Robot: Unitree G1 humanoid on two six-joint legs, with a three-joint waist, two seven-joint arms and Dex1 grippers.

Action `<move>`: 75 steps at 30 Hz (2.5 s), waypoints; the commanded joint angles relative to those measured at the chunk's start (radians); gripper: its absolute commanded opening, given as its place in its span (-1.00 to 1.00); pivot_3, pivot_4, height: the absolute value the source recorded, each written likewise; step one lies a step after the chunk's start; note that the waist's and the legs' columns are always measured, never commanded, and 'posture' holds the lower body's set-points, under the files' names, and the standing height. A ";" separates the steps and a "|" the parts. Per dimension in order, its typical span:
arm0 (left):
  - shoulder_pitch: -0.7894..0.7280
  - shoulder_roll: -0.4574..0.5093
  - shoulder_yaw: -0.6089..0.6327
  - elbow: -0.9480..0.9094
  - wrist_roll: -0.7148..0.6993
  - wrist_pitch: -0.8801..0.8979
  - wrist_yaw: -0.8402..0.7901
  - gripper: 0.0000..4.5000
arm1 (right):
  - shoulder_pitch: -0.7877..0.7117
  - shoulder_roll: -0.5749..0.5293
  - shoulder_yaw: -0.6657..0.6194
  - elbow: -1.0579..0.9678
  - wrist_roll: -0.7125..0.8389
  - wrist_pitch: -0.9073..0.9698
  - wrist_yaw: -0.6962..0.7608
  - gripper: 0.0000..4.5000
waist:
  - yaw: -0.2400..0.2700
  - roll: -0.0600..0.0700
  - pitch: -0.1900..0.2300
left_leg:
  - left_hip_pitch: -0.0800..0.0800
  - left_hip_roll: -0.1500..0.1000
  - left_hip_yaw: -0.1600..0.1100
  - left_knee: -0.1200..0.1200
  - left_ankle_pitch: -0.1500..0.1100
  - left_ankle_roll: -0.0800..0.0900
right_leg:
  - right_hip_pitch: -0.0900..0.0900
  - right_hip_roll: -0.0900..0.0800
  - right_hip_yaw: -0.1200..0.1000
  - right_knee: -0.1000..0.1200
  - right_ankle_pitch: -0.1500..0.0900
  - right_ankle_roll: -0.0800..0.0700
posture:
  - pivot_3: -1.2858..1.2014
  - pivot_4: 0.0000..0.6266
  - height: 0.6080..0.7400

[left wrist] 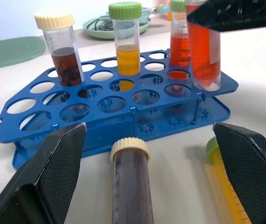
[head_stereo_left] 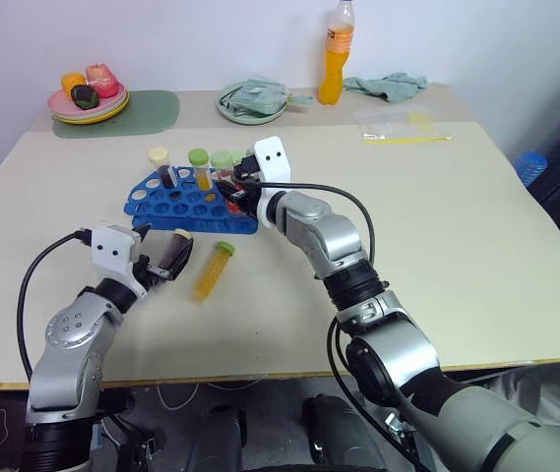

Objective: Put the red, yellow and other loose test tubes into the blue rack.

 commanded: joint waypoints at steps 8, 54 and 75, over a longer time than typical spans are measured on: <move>0.004 -0.003 0.001 -0.037 -0.003 -0.010 0.003 1.00 | -0.006 0.005 0.027 -0.037 -0.008 -0.015 0.007 -0.28 | 0.000 0.000 0.000 | 0.000 0.000 0.000 0.000 0.000 0.000 | 0.000 0.000 0.000 0.000 0.000 0.000 | 0.03 -0.52 1.00; -0.574 0.150 -0.286 -0.192 -0.343 1.313 0.311 1.00 | 0.411 -0.717 0.123 -0.818 0.157 -0.122 0.766 0.89 | -0.016 -0.001 0.002 | 0.003 -0.001 -0.006 -0.001 0.000 0.000 | 0.004 0.003 -0.001 0.000 -0.001 0.001 | 0.03 -0.52 1.00; -0.687 0.123 -0.326 0.115 -0.865 1.313 0.961 -0.22 | 0.505 -0.753 0.135 -0.936 0.190 -0.060 0.684 0.92 | 0.005 -0.001 0.002 | 0.002 -0.004 -0.007 0.001 0.001 -0.002 | 0.004 0.000 -0.001 0.000 -0.001 0.001 | 0.03 -0.52 1.00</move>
